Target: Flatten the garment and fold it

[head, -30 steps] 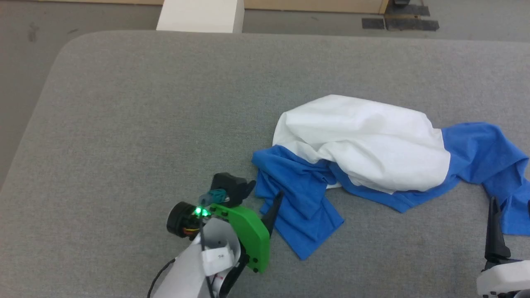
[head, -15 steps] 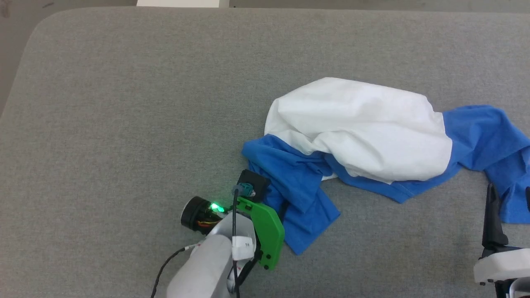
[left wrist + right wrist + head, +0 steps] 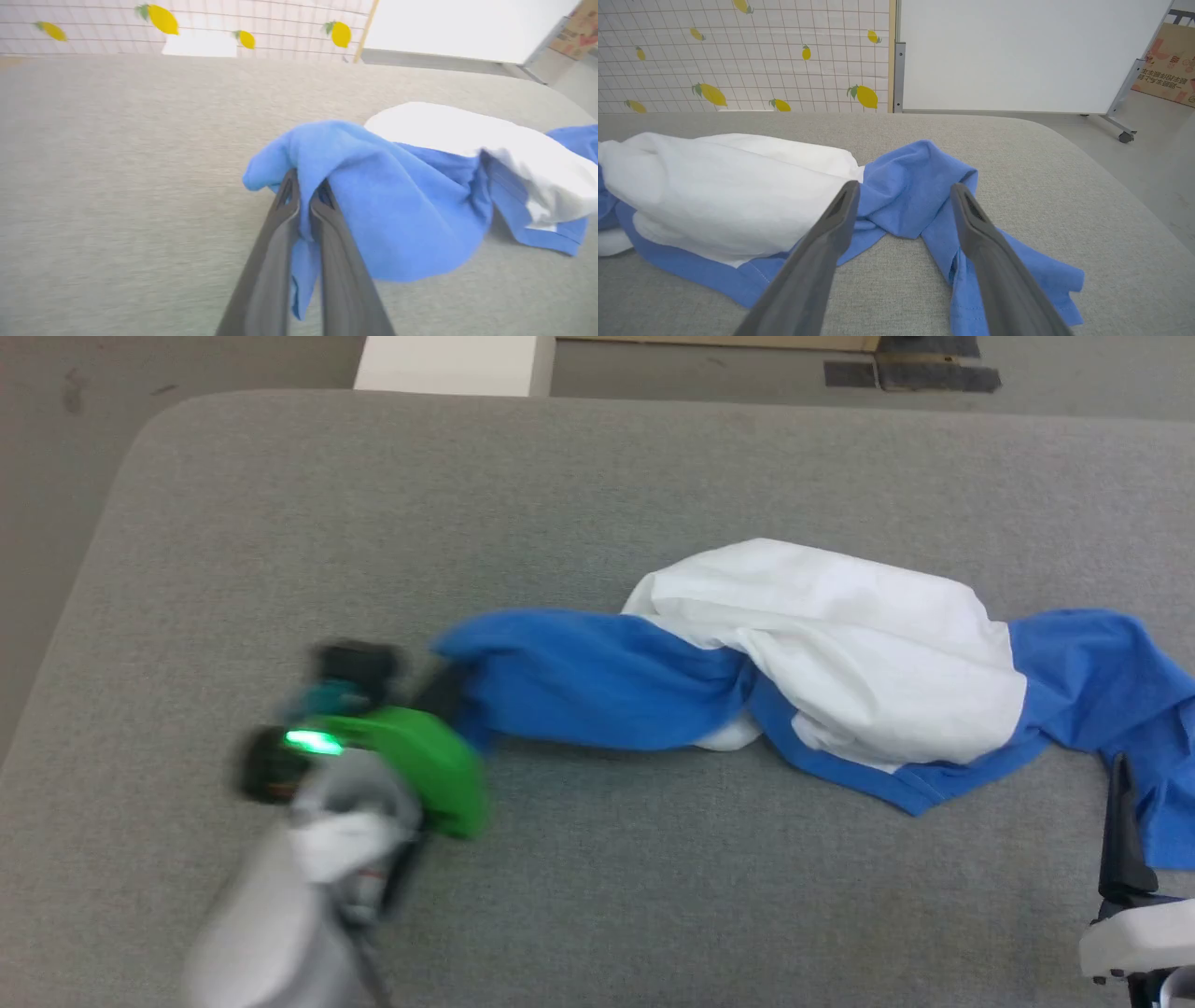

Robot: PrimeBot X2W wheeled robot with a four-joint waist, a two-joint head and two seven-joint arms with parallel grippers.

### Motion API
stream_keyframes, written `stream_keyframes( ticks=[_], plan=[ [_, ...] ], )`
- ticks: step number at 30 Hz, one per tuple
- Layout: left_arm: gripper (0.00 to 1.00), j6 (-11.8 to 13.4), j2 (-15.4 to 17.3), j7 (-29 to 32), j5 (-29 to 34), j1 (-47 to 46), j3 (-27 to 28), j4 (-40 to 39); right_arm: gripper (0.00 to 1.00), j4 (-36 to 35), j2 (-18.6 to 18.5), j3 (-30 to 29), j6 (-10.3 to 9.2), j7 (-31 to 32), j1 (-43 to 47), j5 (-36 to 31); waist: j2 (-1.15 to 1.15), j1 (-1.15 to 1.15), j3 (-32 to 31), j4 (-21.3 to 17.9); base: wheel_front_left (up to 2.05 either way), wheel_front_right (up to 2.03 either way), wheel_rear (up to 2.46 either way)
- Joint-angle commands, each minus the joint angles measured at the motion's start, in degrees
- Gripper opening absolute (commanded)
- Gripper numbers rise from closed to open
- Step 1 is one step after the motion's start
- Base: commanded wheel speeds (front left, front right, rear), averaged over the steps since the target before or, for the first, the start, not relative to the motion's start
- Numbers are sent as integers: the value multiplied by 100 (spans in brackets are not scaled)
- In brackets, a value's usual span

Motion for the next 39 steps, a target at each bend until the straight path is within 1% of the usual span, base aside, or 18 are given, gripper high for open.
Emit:
stream_keyframes(
  ticks=[1, 2, 3, 4, 5, 8, 11, 13, 14, 15, 18, 21, 25, 29, 32, 36, 37, 39],
  plan=[
    [0, 105, 328, 77, -49, 151, 203, -188, 100, -44, 4, -21, -8, 21, 63, -35, 0, 0, -93, 111, 0, 0, 0],
    [0, 198, 588, 184, -80, 255, 424, -453, 100, -67, 4, -41, -8, 31, 80, -37, 0, 0, -97, 138, 0, 0, 0],
    [0, 290, 756, 264, -140, 353, 626, -660, 100, -83, 4, -55, -8, 37, 92, -37, 0, 0, -95, 155, 0, 0, 0],
    [0, 532, 1231, 492, -108, 658, 1031, -1106, 100, -110, 4, -72, -8, 52, 106, -35, 0, 0, -67, 177, 0, 0, 0],
    [0, 641, 1361, 552, -173, 810, 1248, -1288, 100, -122, 4, -82, -8, 59, 106, -31, 0, 0, -38, 185, 0, 0, 0],
    [0, 767, 1611, 643, -345, 1193, 1665, -1461, 100, -126, 4, -140, -8, 76, 88, -23, 0, 0, 53, 214, 0, 0, 0],
    [0, 835, 1666, 606, -383, 1484, 1799, -1229, 100, -97, 4, -173, -8, 96, 52, -41, 0, 0, 138, 234, 0, 0, 0],
    [0, 883, 1565, 484, -423, 1538, 1830, -1023, 100, -74, 4, -172, -8, 102, 19, -60, 0, 0, 187, 236, 0, 0, 0],
    [35, 900, 1498, 433, -444, 1545, 1821, -942, 100, -64, 4, -170, -8, 101, 0, -65, 0, 0, 207, 235, 0, 0, 0],
    [100, 913, 1399, 373, -486, 1541, 1806, -866, 100, -53, 4, -167, -8, 98, -23, -69, 0, 0, 231, 233, 0, 0, 0],
    [100, 911, 1135, 40, -566, 1469, 1790, -717, 100, -14, 4, -159, -8, 100, -74, -77, 0, 0, 268, 232, 0, 0, 0],
    [100, 875, 933, -323, -626, 1402, 1802, -760, 100, 32, 4, -152, -8, 96, -87, -84, 0, 0, 244, 236, 0, 0, 0],
    [100, 791, 700, -970, -716, 1411, 1917, -1222, 100, 105, 4, -181, -8, 87, -58, -81, 0, 0, 135, 249, 0, 0, 0],
    [100, 763, 505, -1712, -591, 1601, 1960, -1810, 100, 161, 4, -179, -8, 67, -9, -51, 0, 0, 8, 273, 0, 0, 0],
    [100, 756, 449, -2128, -206, 1878, 1795, -2098, 100, 197, 4, -137, -8, 45, 25, -11, 0, 0, -62, 280, 0, 0, 0],
    [100, 753, 187, -2354, 269, 2289, 1604, -2262, 100, 207, 4, -68, -8, 11, 52, 34, 0, 0, -124, 297, 0, 0, 0],
    [100, 732, -52, -2376, 596, 2591, 1504, -2227, 100, 151, 4, -26, -8, 4, 49, 54, 0, 0, -145, 339, 0, 0, 0],
    [100, 647, -222, -2378, 748, 2776, 1419, -2115, 100, 83, 4, -3, -8, 16, 31, 69, 0, 0, -154, 388, 0, 0, 0]
  ],
)
